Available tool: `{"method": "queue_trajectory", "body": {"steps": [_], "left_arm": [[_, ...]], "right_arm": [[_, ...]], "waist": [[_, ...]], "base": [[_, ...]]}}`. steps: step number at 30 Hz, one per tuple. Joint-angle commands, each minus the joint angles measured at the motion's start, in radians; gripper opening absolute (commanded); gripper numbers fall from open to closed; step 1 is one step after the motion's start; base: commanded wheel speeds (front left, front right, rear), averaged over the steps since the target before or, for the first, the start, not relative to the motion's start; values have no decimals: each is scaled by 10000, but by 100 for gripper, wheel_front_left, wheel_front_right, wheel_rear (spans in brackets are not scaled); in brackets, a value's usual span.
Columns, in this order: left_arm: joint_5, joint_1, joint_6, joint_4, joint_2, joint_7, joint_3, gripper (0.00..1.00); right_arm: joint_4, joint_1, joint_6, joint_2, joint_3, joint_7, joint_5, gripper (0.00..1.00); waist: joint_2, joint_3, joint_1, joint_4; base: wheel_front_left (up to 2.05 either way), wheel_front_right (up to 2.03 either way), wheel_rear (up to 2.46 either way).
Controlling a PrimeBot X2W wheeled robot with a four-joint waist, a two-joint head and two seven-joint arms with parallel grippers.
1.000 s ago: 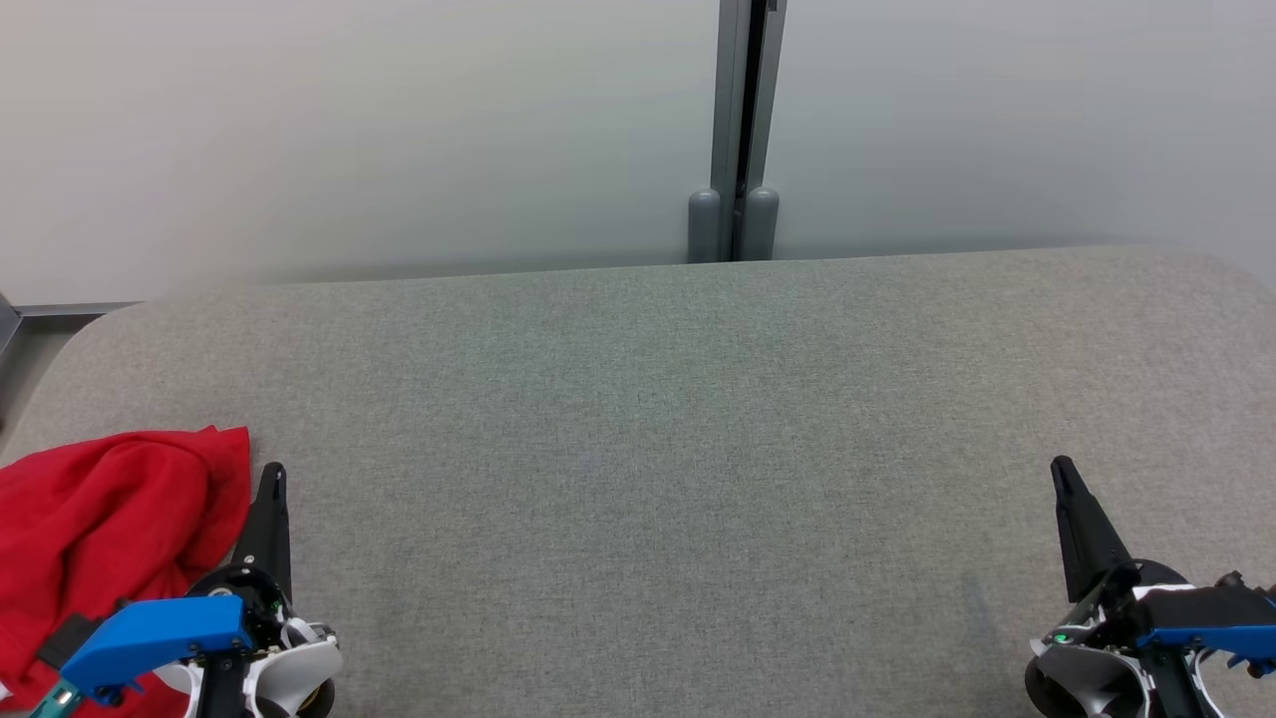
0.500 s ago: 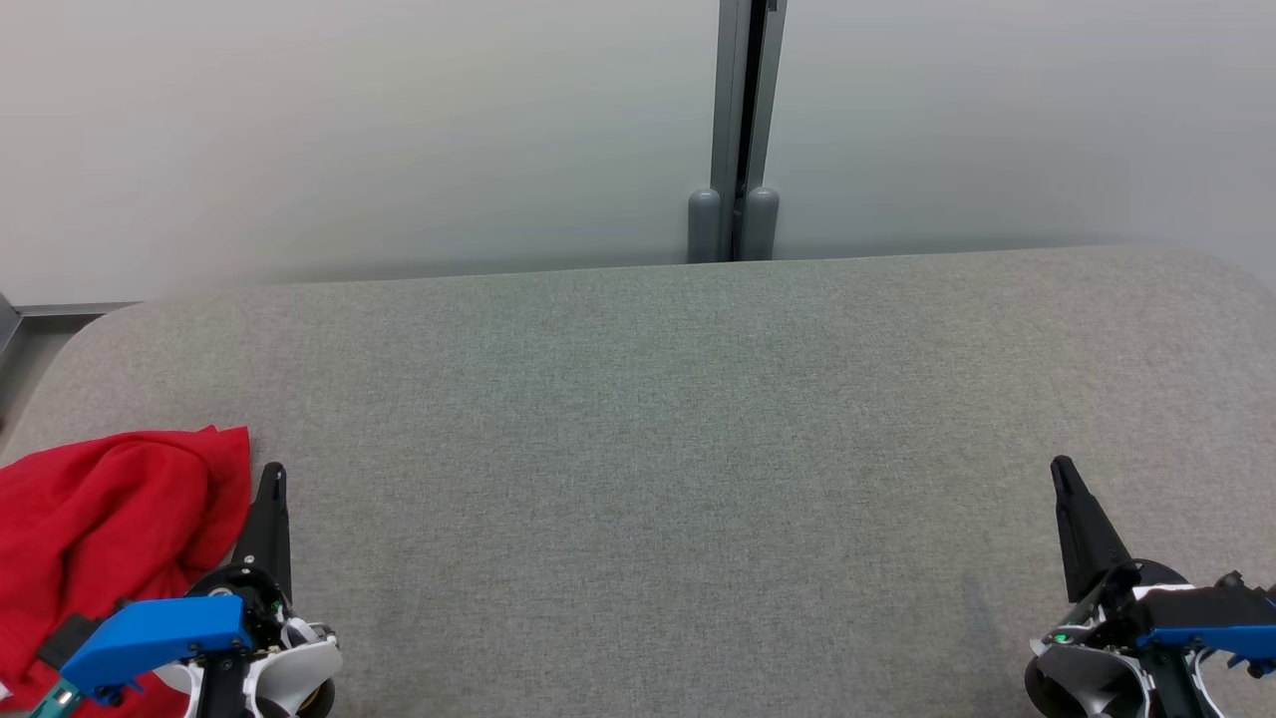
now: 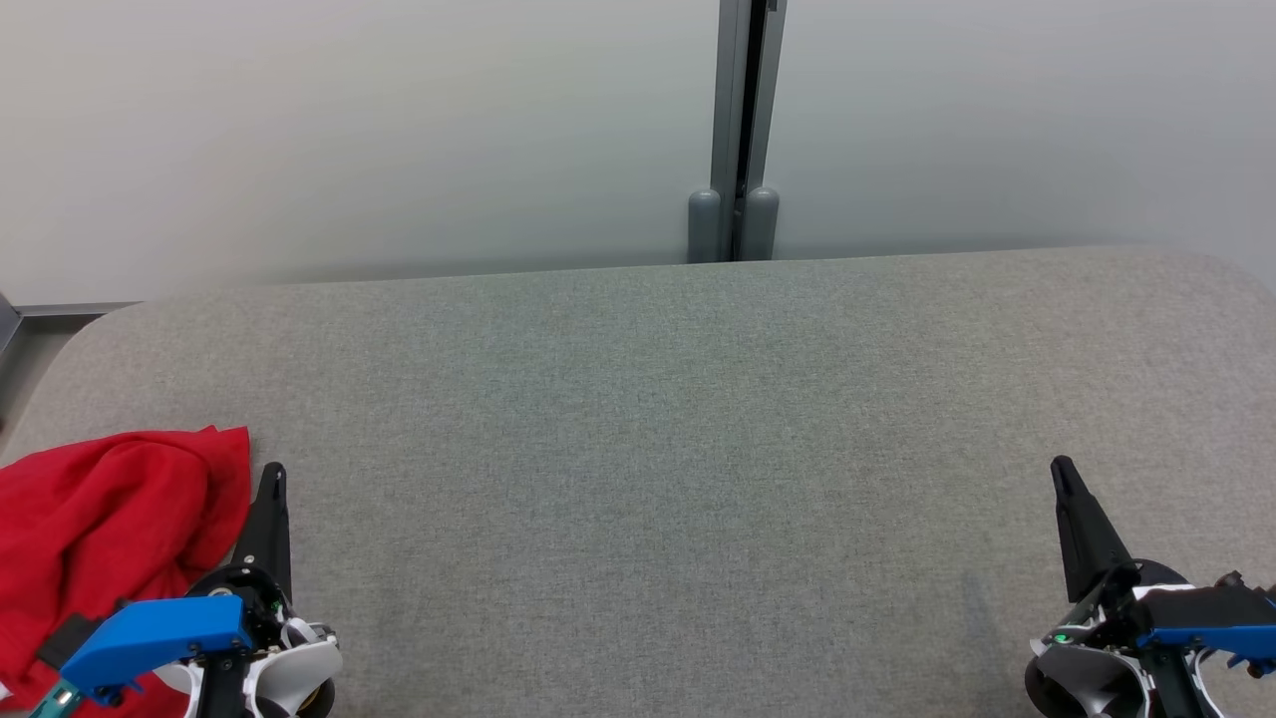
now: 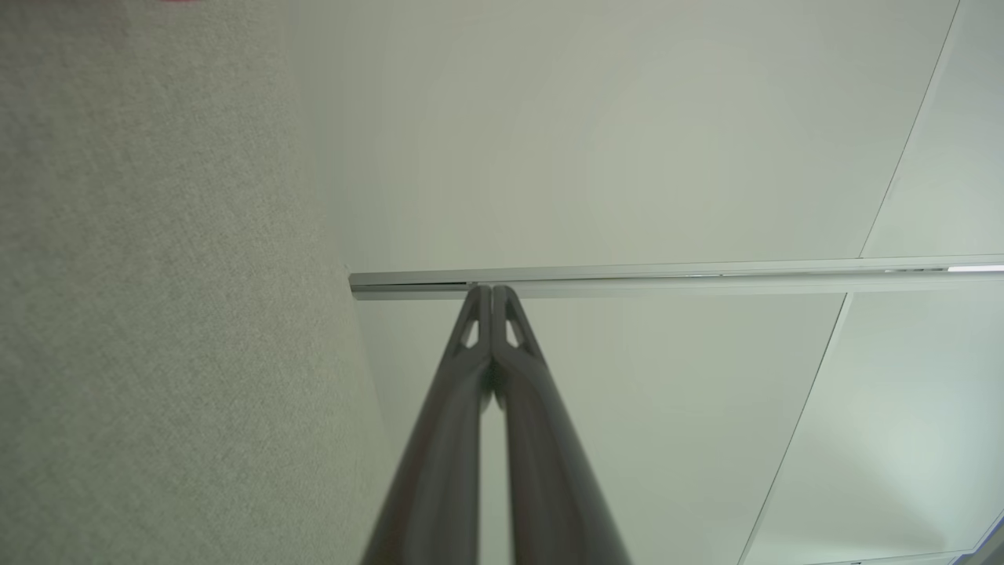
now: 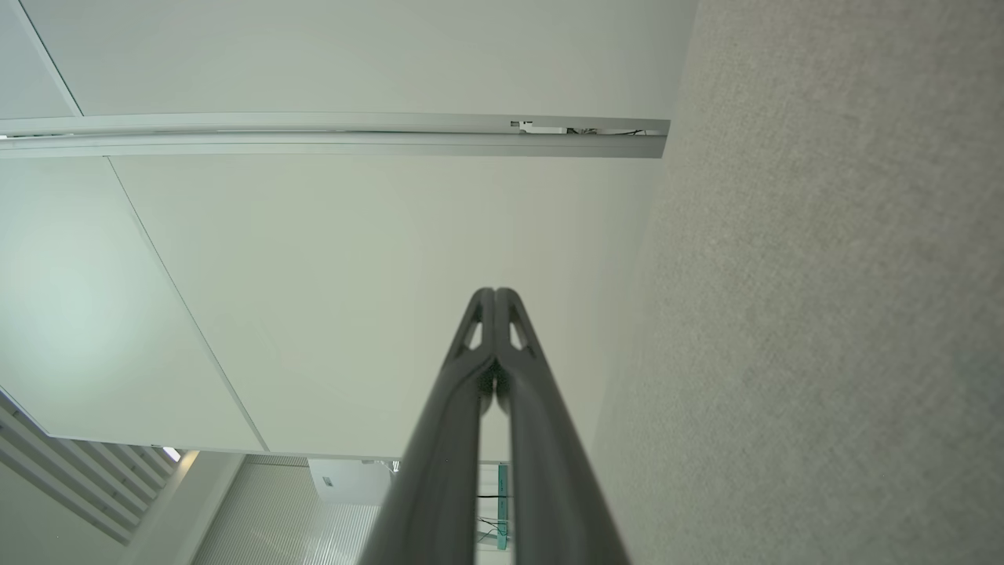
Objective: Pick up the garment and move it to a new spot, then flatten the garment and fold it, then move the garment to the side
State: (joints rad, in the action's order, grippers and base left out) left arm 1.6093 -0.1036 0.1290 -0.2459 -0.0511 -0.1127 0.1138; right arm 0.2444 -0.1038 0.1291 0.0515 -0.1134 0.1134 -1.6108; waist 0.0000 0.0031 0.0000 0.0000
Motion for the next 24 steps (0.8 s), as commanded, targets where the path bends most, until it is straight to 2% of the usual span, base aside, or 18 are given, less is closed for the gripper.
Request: {"method": "queue_trajectory", "body": {"steps": [1,2,3,13,24], "left_arm": [[-17,-97,38,37,18,2,-8,0],[-17,-97,38,37,18,2,-8,0],[0,9,-2,-31,2,0,0,100],[-342,215,-2,-331,-136,347,-88,100],[-2036,28,2,-428,-620,882,-481,100]], "right_arm": [[0,-89,35,-17,-7,9,19,0],[0,-89,35,-17,-7,9,19,0],[22,13,0,-2,4,0,-2,100],[226,115,-3,59,358,-366,442,100],[381,-229,1,91,592,-885,2455,100]], "waist": [[0,0,0,0],[0,0,0,0],[0,0,0,0],[0,20,0,-4],[0,84,0,1]], "base": [[0,0,0],[0,0,0],[0,0,0],[0,0,0],[0,0,0]]}}
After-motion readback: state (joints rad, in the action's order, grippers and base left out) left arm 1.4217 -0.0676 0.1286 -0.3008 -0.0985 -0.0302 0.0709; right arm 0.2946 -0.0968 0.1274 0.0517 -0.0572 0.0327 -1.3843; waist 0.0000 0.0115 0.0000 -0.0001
